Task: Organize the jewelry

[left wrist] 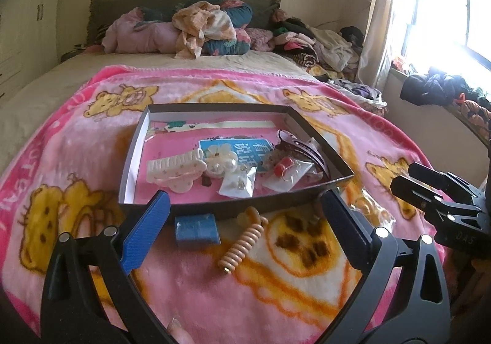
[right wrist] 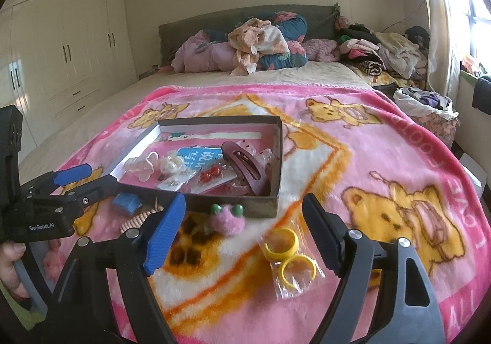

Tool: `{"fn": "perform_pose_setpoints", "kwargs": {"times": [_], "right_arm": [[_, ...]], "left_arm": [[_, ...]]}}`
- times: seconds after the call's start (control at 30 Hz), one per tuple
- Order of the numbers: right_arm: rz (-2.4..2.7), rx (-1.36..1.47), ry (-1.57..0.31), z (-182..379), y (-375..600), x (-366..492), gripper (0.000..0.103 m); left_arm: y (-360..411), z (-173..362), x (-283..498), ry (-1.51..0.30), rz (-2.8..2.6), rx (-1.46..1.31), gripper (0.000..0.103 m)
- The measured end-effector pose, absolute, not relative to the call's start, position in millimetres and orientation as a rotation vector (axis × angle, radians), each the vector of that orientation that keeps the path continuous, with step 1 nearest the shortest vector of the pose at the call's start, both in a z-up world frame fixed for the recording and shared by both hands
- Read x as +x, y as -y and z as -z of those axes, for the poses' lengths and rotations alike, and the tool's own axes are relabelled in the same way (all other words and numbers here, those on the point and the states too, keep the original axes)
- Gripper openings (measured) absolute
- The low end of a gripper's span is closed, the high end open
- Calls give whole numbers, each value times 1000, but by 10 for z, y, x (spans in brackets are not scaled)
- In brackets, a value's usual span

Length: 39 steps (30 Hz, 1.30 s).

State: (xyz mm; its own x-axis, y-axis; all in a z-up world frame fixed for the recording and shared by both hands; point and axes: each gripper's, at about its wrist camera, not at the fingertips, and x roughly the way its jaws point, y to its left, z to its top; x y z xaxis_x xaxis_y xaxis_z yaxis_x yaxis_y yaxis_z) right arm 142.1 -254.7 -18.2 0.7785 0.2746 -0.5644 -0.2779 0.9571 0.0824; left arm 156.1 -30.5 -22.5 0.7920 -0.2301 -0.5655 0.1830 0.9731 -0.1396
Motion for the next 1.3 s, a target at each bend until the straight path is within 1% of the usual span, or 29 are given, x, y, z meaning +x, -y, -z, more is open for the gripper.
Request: {"fn": "perform_pose_setpoints", "kwargs": {"times": [0.13,0.23,0.4,0.8,1.17,1.3], "right_arm": [[-296,-16,-599,183,2571,1333,77],[-291,-20,-584,176,2594,1272,82],[-285,-34,-573,190,2612,1193,86],[-277,-39,-579,278,2683,1063,87],[-251,-33,-605,419,2821,1035,87],[-239,-36,-632,510,2879,1086,89]], "left_arm": [[321,239,1502,-611,236,-75,91],[330,254,1454,-605,239,-69,91],[343,283,1400,-597,245,-62,91],[406,400,1312,-605,258,-24,91],[393,614,1382,-678,274,-39,91],[383,719,1429,-705,275,-41,91]]}}
